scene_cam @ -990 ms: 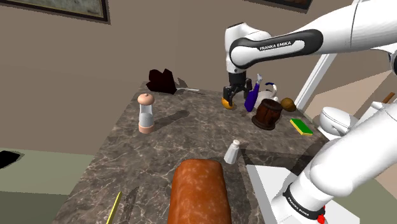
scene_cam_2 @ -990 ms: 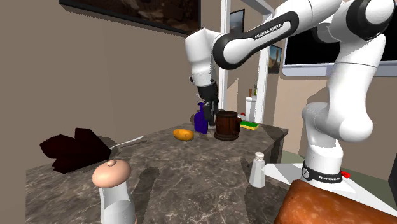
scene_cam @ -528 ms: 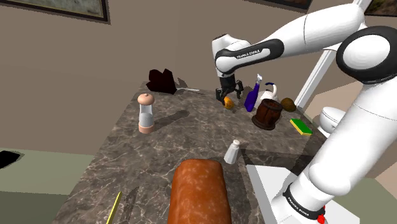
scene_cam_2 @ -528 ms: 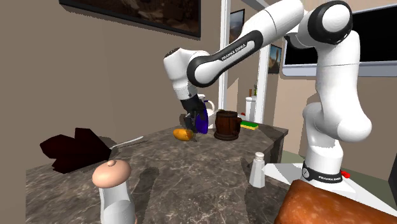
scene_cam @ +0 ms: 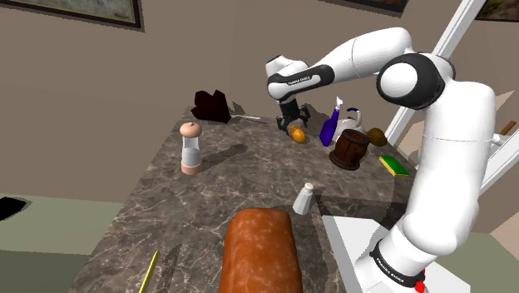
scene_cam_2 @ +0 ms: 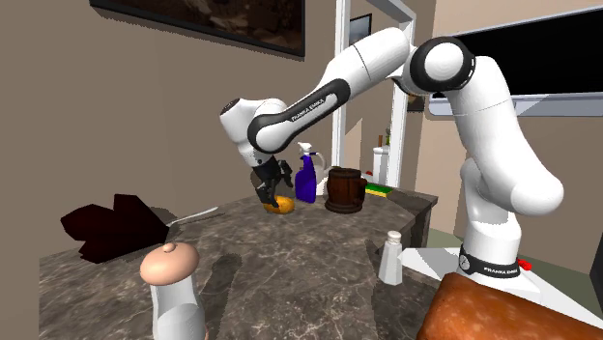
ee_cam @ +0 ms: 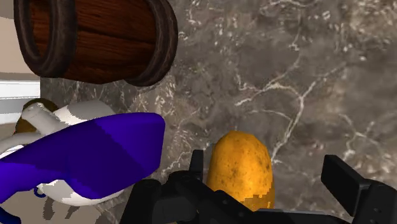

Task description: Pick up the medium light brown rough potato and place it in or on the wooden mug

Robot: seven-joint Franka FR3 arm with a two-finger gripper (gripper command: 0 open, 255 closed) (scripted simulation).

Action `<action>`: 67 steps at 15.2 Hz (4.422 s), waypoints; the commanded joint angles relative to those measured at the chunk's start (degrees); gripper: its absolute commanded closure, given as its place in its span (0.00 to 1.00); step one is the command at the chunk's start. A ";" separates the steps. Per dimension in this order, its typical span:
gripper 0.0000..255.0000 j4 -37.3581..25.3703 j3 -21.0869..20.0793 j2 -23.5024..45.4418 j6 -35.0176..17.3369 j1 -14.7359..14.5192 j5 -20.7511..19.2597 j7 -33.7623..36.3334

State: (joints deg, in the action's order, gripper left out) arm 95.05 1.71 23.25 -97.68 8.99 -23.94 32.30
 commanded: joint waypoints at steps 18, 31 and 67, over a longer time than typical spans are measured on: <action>0.00 -2.37 1.97 6.52 -3.32 1.58 -1.77 2.08; 1.00 -3.09 1.96 5.49 -1.71 1.50 -1.67 1.38; 1.00 -22.99 2.38 0.82 20.86 0.18 -1.84 -8.50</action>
State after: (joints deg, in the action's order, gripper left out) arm 72.66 4.05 24.14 -77.43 9.18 -25.72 24.12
